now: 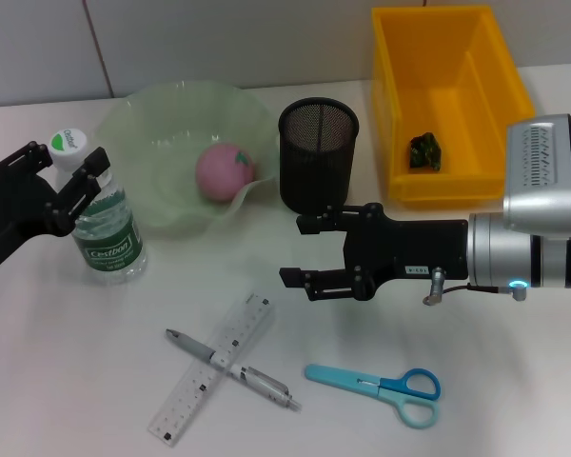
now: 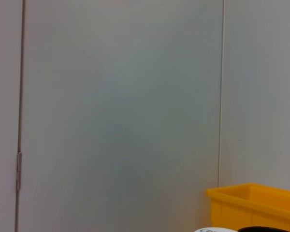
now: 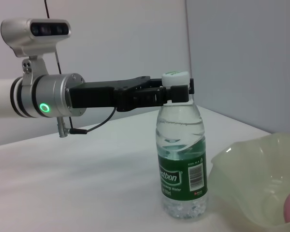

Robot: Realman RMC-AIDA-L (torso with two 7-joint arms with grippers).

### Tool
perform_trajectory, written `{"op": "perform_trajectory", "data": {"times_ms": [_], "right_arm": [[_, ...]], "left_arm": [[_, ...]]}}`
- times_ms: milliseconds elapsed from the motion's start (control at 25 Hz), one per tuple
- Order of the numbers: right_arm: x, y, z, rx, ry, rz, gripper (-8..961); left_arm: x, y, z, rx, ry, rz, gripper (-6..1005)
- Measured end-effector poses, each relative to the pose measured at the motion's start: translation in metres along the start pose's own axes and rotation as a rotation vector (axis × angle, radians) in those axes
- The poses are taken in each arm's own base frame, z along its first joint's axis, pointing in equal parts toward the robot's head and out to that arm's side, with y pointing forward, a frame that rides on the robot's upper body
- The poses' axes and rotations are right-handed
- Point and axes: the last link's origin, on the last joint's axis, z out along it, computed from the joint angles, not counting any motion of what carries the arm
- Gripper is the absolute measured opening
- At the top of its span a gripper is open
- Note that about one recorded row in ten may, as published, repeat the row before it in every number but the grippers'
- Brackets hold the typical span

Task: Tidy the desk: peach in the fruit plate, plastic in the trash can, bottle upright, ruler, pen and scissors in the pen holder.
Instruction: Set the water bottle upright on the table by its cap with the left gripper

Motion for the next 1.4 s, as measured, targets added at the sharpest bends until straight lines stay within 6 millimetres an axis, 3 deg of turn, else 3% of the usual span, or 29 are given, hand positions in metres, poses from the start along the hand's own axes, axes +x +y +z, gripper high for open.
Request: {"op": "perform_trajectory", "data": {"times_ms": [1400], "right_arm": [[0.0008,0.0017,0.0013,-0.010,0.007,0.002,758]], "left_arm": [[-0.0012,0.0001,-0.0014,0.003,-0.005,-0.001,454]]}}
